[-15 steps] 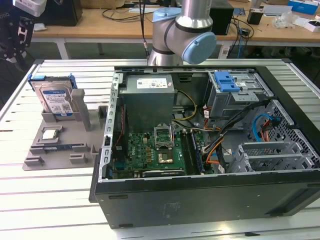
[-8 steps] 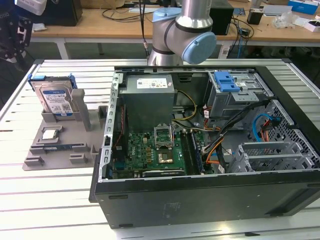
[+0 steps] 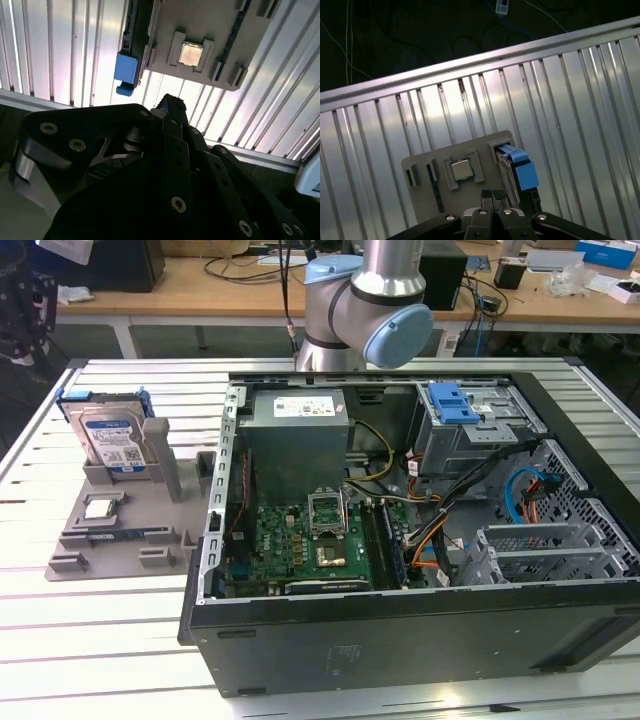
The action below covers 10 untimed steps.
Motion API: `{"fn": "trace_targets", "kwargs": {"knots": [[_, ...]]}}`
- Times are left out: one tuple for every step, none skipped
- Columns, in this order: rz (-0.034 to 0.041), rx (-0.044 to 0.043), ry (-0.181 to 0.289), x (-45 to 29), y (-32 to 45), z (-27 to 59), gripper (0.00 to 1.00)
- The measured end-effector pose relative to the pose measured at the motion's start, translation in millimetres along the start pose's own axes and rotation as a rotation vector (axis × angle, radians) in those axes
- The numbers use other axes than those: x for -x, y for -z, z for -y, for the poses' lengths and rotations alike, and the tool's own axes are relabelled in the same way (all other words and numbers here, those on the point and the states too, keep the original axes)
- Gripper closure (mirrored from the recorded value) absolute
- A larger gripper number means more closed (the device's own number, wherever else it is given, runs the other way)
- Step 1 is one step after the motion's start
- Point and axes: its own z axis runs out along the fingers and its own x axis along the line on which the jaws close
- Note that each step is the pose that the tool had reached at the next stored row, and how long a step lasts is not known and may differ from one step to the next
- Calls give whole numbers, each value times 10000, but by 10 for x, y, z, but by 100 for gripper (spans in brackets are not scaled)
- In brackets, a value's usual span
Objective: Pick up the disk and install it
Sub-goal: 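Pick up the disk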
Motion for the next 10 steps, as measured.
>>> {"fn": "trace_targets", "kwargs": {"knots": [[-8, 4, 179, 0, 0, 0, 90], [-20, 11, 457, 0, 0, 0, 90], [-38, 20, 878, 0, 0, 0, 90], [-56, 30, 1292, 0, 0, 0, 90], [-67, 36, 1536, 0, 0, 0, 90], [-74, 40, 1708, 0, 0, 0, 90], [-77, 41, 1776, 0, 0, 0, 90], [-78, 41, 1777, 0, 0, 0, 90], [-78, 42, 1778, 0, 0, 0, 90], [-78, 41, 1778, 0, 0, 0, 90]]}}
